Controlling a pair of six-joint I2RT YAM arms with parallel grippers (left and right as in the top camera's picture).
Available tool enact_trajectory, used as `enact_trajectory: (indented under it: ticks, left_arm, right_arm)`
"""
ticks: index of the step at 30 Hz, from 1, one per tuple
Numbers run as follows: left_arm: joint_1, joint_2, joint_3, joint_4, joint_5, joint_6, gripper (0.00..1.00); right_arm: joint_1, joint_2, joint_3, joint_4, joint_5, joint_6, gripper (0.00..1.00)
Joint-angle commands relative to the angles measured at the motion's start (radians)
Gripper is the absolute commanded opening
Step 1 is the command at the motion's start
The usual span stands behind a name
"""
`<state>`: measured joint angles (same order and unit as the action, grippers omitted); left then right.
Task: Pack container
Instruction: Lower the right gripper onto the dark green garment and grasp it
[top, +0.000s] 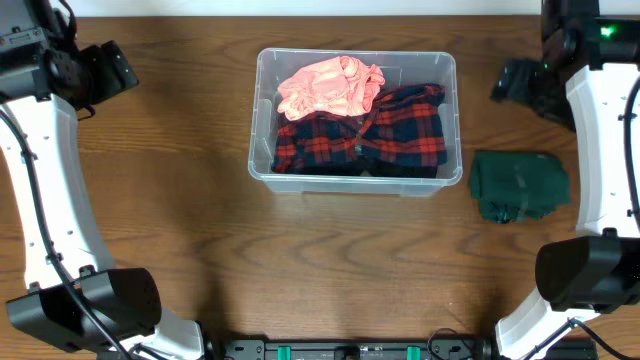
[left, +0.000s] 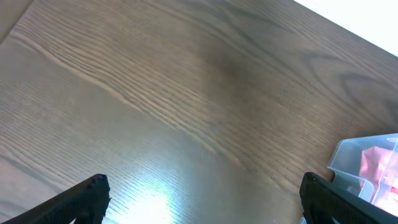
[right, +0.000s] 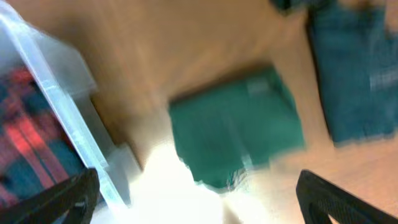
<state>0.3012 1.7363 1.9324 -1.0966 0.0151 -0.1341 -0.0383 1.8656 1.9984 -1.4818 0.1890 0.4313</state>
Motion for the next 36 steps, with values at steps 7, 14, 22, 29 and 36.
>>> enact_trajectory:
  ticks: [7,14,22,29,36]
  left_arm:
    - [0.003,0.002,0.001,-0.002,-0.008,0.002,0.98]
    - [0.003,0.002,0.001,-0.002,-0.008,0.002,0.98]
    - [0.003,0.002,0.001,-0.002,-0.008,0.002,0.98]
    - [0.003,0.002,0.001,-0.002,-0.008,0.002,0.98]
    - [0.003,0.002,0.001,-0.002,-0.008,0.002,0.98]
  right_arm:
    - [-0.045,-0.002,-0.01,-0.211,0.076,0.193,0.99]
    - [-0.119,-0.047,-0.222,-0.098,0.005,0.301,0.97]
    - [-0.158,-0.055,-0.578,0.232,-0.097,0.301,0.96]
    - [-0.158,-0.055,-0.727,0.416,-0.097,0.289,0.96]
    - [-0.16,-0.055,-0.804,0.455,-0.105,0.289,0.94]
